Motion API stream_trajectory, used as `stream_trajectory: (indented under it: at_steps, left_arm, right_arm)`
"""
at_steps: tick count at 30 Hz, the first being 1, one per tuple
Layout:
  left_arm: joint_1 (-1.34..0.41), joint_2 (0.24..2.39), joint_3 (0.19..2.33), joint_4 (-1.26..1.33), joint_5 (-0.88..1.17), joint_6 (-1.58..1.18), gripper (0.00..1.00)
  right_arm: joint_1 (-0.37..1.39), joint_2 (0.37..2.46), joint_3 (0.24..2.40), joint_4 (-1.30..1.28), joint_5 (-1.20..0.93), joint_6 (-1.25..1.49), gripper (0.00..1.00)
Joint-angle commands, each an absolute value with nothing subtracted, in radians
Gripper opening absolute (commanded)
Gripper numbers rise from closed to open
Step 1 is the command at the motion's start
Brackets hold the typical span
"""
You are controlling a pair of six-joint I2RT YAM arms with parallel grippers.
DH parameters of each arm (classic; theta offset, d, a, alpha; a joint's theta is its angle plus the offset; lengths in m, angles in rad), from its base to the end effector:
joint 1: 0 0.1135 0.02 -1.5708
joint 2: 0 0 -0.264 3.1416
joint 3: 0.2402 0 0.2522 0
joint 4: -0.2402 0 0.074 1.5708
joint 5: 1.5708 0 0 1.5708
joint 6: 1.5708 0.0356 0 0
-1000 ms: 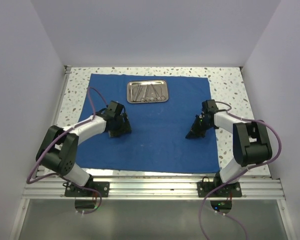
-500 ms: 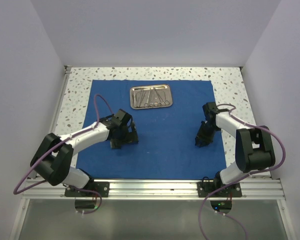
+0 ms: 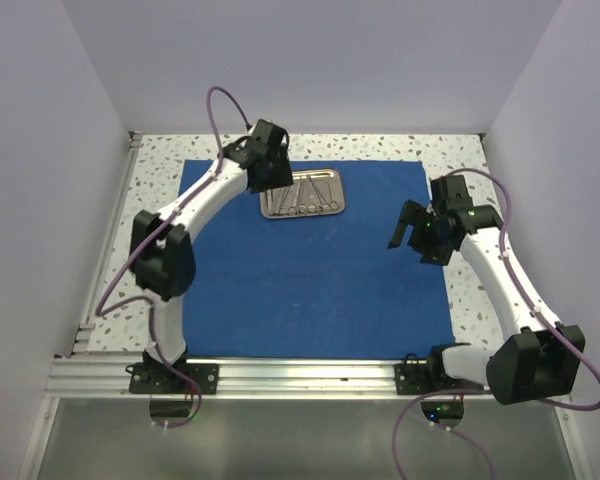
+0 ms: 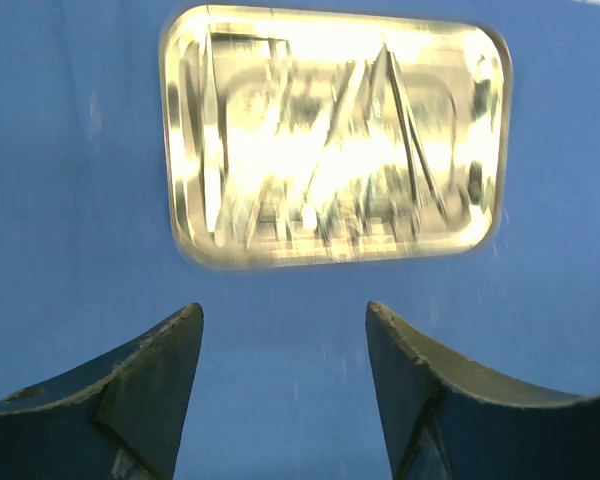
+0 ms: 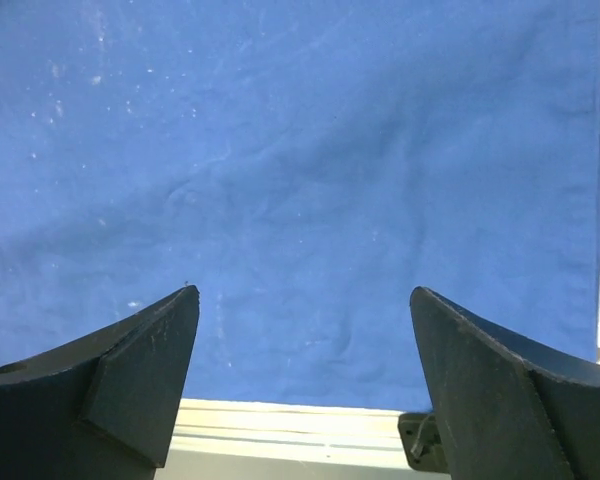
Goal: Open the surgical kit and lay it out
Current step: Pick up the medical item from the container.
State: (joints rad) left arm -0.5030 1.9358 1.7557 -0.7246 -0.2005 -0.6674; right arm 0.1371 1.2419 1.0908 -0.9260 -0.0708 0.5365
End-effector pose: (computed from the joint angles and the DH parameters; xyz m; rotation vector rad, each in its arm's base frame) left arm 0.3830 -0.2026 0.2896 -0.2881 2.4519 -0.2646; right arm 0.2352 0.0350 0.2894 0.5085 2.6329 0.3129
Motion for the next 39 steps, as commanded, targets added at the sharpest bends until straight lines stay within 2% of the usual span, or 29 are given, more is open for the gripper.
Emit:
stream_trajectory:
  at_steps: [1, 5, 7, 22, 30, 33, 34, 39]
  left_arm:
    - [-0.43, 2.131, 1.953, -0.778, -0.17, -0.574, 0.64]
    - [-0.41, 2.31, 2.19, -0.833, -0.189, -0.555, 0.54]
    - [-0.397, 2.373, 2.262, -0.827, -0.18, -0.557, 0.53]
    - [-0.364, 2.467, 2.276, -0.707, -0.19, -0.511, 0.56]
    - [-0.327, 2.503, 2.287, -0.681, -0.173, -0.509, 0.52]
    - [-0.319, 2.529, 2.301, -0.68, -0.157, -0.509, 0.44]
    - [-0.318, 2.54, 2.304, -0.678, -0.144, -0.509, 0.37]
    - [-0.318, 2.56, 2.304, -0.667, -0.095, -0.503, 0.19]
  right_arm:
    - [0.133, 1.236, 1.163, -1.054, -0.061, 0.505, 0.87]
    - [0.135, 1.198, 1.218, -1.117, -0.046, 0.494, 0.78]
    - [0.133, 1.163, 1.229, -1.132, -0.038, 0.492, 0.77]
    - [0.135, 1.147, 1.174, -1.163, -0.002, 0.543, 0.72]
    - [0.133, 1.147, 1.146, -1.158, 0.009, 0.548, 0.7]
    - [0.135, 1.149, 1.144, -1.16, 0.017, 0.548, 0.68]
    - [0.133, 1.152, 1.144, -1.161, 0.021, 0.548, 0.68]
    - [0.133, 1.163, 1.147, -1.161, 0.023, 0.546, 0.67]
